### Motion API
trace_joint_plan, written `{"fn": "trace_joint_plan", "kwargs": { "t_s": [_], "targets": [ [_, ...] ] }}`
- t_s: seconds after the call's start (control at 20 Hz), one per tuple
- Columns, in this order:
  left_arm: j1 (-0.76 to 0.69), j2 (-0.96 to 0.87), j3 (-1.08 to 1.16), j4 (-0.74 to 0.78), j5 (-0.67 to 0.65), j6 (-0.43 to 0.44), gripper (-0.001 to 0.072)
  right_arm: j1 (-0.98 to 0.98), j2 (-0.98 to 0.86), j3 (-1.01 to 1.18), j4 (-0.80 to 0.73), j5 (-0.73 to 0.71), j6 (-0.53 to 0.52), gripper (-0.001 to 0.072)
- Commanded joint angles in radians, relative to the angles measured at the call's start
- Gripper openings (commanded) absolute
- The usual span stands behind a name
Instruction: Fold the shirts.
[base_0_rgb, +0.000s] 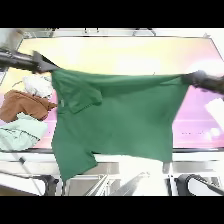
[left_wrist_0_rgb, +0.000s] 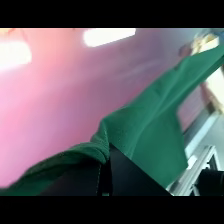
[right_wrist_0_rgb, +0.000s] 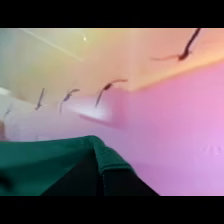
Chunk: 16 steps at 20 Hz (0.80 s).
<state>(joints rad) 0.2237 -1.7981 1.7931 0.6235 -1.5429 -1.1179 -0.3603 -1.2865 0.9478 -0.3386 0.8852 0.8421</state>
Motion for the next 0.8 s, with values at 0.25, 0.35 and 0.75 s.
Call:
{"fn": "trace_joint_plan", "kwargs": {
  "t_s": [0.25,0.35,0.75],
  "targets": [
    [-0.03,-0.443,0.307,0.066,0.143,-0.035,0.0025,0.013,-0.375,0.129,0.201,-0.046,-0.244,0.0017],
    [-0.018,-0.432,0.267,0.065,0.134,-0.016,0.0025,0.013,-0.383,0.128,0.127,-0.012,-0.233,0.0016],
    [-0.005,-0.411,0.218,0.065,-0.108,-0.014,0.0022,0.015,-0.383,0.125,-0.23,0.198,-0.04,0.0017]
  ]
}}
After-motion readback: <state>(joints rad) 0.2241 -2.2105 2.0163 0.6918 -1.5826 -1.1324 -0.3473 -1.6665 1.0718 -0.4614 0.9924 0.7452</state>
